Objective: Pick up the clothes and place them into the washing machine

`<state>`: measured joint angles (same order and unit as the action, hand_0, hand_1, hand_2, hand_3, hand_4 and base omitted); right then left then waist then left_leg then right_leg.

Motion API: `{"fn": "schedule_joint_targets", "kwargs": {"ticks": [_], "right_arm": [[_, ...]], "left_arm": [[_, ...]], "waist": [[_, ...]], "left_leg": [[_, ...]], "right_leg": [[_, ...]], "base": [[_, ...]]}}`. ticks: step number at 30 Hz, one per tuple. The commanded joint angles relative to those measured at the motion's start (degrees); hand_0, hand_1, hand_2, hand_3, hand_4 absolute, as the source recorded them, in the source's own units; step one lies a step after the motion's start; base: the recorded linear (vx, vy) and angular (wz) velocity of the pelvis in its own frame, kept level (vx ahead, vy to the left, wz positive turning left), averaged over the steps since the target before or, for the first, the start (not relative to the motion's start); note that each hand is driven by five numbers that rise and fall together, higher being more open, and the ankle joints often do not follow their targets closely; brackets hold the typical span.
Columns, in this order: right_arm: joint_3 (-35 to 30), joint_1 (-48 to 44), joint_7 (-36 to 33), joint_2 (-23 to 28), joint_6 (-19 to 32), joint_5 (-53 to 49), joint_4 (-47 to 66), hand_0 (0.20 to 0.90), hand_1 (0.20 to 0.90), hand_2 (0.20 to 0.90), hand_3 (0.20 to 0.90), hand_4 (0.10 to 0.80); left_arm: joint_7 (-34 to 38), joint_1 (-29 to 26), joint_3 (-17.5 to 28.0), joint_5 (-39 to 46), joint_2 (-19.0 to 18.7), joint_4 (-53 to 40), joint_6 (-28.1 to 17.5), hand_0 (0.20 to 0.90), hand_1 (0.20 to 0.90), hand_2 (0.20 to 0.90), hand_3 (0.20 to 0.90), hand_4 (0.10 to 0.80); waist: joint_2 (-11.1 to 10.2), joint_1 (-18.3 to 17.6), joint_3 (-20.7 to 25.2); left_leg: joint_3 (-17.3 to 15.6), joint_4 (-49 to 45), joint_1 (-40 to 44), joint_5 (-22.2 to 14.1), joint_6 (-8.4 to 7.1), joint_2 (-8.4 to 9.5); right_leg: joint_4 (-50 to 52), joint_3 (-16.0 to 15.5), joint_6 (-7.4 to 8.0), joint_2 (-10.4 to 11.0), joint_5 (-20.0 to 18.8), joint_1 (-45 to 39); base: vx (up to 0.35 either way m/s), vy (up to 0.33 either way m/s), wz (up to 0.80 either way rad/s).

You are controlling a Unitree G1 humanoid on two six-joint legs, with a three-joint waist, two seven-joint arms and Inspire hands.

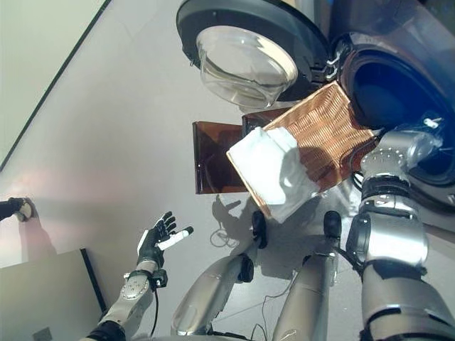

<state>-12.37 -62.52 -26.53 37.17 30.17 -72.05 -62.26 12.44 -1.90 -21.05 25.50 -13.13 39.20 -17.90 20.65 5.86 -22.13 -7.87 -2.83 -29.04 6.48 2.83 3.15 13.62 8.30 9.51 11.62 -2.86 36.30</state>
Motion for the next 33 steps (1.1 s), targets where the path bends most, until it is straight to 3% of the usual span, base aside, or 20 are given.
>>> {"fn": "schedule_joint_targets", "kwargs": {"ticks": [1, 4, 12, 19, 24, 33], "right_arm": [[6.3, -14.8, -1.1, 16.4, 5.2, -0.5, 3.1, 0.2, 0.2, 0.2, 0.2, 0.3], [3.3, -13.6, -2.9, 14.2, 10.7, -0.8, 8.6, 0.2, 0.2, 0.2, 0.2, 0.3], [-1.5, -11.5, -6.7, 13.7, 15.0, -0.4, 10.4, 0.2, 0.2, 0.2, 0.2, 0.3], [-0.6, -10.3, -7.7, 13.3, 10.5, 2.2, 7.6, 0.2, 0.2, 0.2, 0.2, 0.3], [0.3, -9.8, -7.4, 12.0, 8.1, 3.7, 5.1, 0.2, 0.2, 0.2, 0.2, 0.3], [3.0, -13.1, -8.7, 15.7, 5.2, 6.0, 2.7, 0.2, 0.2, 0.2, 0.2, 0.3]], "left_arm": [[1.3, 1.8, -0.1, 2.4, -2.2, 1.5, -2.7, 0.9, 0.9, 0.9, 0.9, 0.8], [1.8, 1.5, -0.2, 2.5, -1.7, 1.8, -3.0, 0.9, 0.9, 0.9, 0.9, 0.8], [3.2, 1.1, 0.3, 1.7, -1.4, 2.8, -3.5, 0.9, 0.9, 0.9, 0.9, 0.8], [3.2, 0.9, 0.5, 1.9, -1.6, 0.9, -4.0, 0.9, 0.9, 0.9, 0.9, 0.8], [2.6, 0.9, 1.3, 3.1, -3.3, -4.1, -5.2, 0.9, 0.9, 0.9, 0.9, 0.8], [2.0, 2.1, 1.3, 4.2, -5.2, -11.7, -6.5, 0.9, 0.9, 0.9, 0.9, 0.8]], "waist": [[1.1, 1.4, 5.5], [2.0, 1.4, 5.8], [2.9, 1.7, 7.1], [3.3, 1.8, 6.1], [3.5, 1.8, 2.9], [5.0, 2.9, 0.2]], "left_leg": [[1.0, -1.6, 0.1, -1.7, -5.2, -1.38], [1.1, -1.1, 0.2, -1.3, -5.29, -1.1], [1.4, -0.5, 0.4, -1.1, -5.33, -0.54], [0.9, -1.6, -0.5, -1.7, -4.88, -0.5], [0.6, -5.7, -3.5, -2.7, -4.87, -0.65], [-0.3, -6.6, -8.2, -1.9, -5.56, -0.63]], "right_leg": [[8.4, -0.6, -3.97, -3.4, 9.7, -2.7], [8.3, -0.4, -3.94, -3.3, 9.7, -2.8], [8.8, -0.6, -3.93, -2.9, 10.1, -2.5], [10.0, -0.1, -4.15, -2.8, 10.2, -0.9], [12.7, 0.4, -4.48, -2.8, 10.9, 1.4], [16.6, 2.3, -4.84, -3.2, 11.9, 8.1]], "base": [[0.03, 0.008, 0.0], [0.008, 0.002, -0.01], [0.013, 0.011, 0.08], [-0.017, -0.001, 0.01], [-0.079, -0.035, -0.01], [-0.041, -0.016, 0.0]]}}
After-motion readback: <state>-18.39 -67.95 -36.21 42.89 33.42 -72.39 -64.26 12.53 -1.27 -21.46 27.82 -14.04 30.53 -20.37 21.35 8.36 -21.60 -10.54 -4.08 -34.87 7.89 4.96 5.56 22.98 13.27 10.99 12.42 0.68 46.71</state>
